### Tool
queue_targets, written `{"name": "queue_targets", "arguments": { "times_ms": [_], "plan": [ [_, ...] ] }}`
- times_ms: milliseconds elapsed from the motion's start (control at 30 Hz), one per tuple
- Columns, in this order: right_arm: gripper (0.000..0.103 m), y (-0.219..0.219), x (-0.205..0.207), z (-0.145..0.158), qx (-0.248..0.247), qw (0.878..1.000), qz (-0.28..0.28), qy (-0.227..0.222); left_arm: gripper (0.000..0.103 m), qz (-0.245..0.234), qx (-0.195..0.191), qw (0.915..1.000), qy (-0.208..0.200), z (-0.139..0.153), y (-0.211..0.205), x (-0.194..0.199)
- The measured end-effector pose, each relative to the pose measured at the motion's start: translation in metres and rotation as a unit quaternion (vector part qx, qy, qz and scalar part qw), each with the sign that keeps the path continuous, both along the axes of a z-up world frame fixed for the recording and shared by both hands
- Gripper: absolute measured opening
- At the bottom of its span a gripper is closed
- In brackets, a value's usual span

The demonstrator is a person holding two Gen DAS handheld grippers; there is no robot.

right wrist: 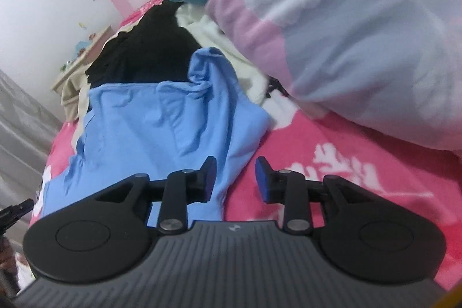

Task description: Fold clothes

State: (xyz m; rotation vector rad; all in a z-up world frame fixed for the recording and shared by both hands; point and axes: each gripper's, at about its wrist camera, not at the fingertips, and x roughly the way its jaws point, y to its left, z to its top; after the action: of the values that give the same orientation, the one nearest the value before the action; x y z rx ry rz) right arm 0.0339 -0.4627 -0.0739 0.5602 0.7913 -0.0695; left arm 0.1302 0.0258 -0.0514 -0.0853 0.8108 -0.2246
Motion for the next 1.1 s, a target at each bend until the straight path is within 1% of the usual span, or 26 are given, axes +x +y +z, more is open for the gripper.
{"name": "queue_targets", "arguments": {
  "times_ms": [67, 133, 167, 233, 300, 400, 433, 467, 533, 600, 633, 700, 800, 900, 1000, 1033, 1100],
  "plan": [
    [0.032, -0.008, 0.011, -0.013, 0.005, 1.000, -0.017, -0.001, 0.028, -0.052, 0.009, 0.9984, 0.022, 0.007, -0.031, 0.007],
    [0.032, -0.020, 0.019, -0.025, 0.023, 0.998, -0.055, 0.004, 0.029, -0.100, 0.016, 0.9941, 0.038, 0.008, -0.065, 0.011],
    [0.032, -0.025, 0.023, -0.032, 0.039, 0.996, -0.077, 0.006, 0.029, -0.124, 0.026, 0.9910, 0.042, 0.005, -0.086, 0.011],
    [0.032, -0.035, 0.028, -0.043, 0.067, 0.991, -0.117, 0.003, 0.029, -0.168, 0.058, 0.9831, 0.042, -0.003, -0.130, 0.009],
    [0.032, -0.043, 0.032, -0.051, 0.098, 0.984, -0.146, -0.007, 0.029, -0.212, 0.087, 0.9726, 0.040, -0.014, -0.173, 0.008],
    [0.032, -0.049, 0.042, -0.062, 0.140, 0.977, -0.158, -0.013, 0.029, -0.256, 0.080, 0.9629, 0.027, -0.028, -0.219, 0.007],
    [0.032, -0.048, 0.045, -0.065, 0.144, 0.977, -0.157, -0.014, 0.029, -0.260, 0.062, 0.9634, 0.019, -0.034, -0.232, 0.008],
    [0.032, -0.047, 0.048, -0.069, 0.147, 0.978, -0.149, -0.016, 0.029, -0.256, 0.036, 0.9658, 0.012, -0.040, -0.241, 0.009],
    [0.030, -0.044, 0.052, -0.074, 0.150, 0.979, -0.136, -0.015, 0.029, -0.248, -0.005, 0.9686, -0.001, -0.050, -0.252, 0.012],
    [0.016, -0.040, 0.055, -0.077, 0.140, 0.982, -0.125, -0.016, 0.029, -0.242, -0.036, 0.9693, -0.020, -0.060, -0.261, 0.013],
    [0.004, -0.038, 0.057, -0.078, 0.132, 0.984, -0.119, -0.016, 0.029, -0.240, -0.042, 0.9697, -0.024, -0.065, -0.265, 0.014],
    [0.003, -0.034, 0.052, -0.072, 0.117, 0.985, -0.119, -0.031, 0.029, -0.236, -0.041, 0.9707, -0.021, -0.071, -0.273, 0.016],
    [0.003, -0.026, 0.036, -0.055, 0.084, 0.987, -0.125, -0.059, 0.029, -0.242, -0.027, 0.9696, -0.026, -0.075, -0.281, 0.023],
    [0.003, -0.017, 0.019, -0.038, 0.035, 0.986, -0.141, -0.075, 0.029, -0.236, -0.010, 0.9710, -0.035, -0.077, -0.286, 0.030],
    [0.003, -0.015, 0.007, -0.035, 0.017, 0.983, -0.170, -0.066, 0.029, -0.229, 0.009, 0.9730, -0.028, -0.082, -0.290, 0.037],
    [0.003, -0.016, 0.006, -0.037, 0.013, 0.981, -0.183, -0.059, 0.026, -0.227, 0.012, 0.9734, -0.026, -0.084, -0.291, 0.038],
    [0.003, -0.018, 0.006, -0.045, 0.011, 0.980, -0.195, -0.037, 0.026, -0.225, 0.015, 0.9739, -0.025, -0.086, -0.292, 0.040]
  ]
}}
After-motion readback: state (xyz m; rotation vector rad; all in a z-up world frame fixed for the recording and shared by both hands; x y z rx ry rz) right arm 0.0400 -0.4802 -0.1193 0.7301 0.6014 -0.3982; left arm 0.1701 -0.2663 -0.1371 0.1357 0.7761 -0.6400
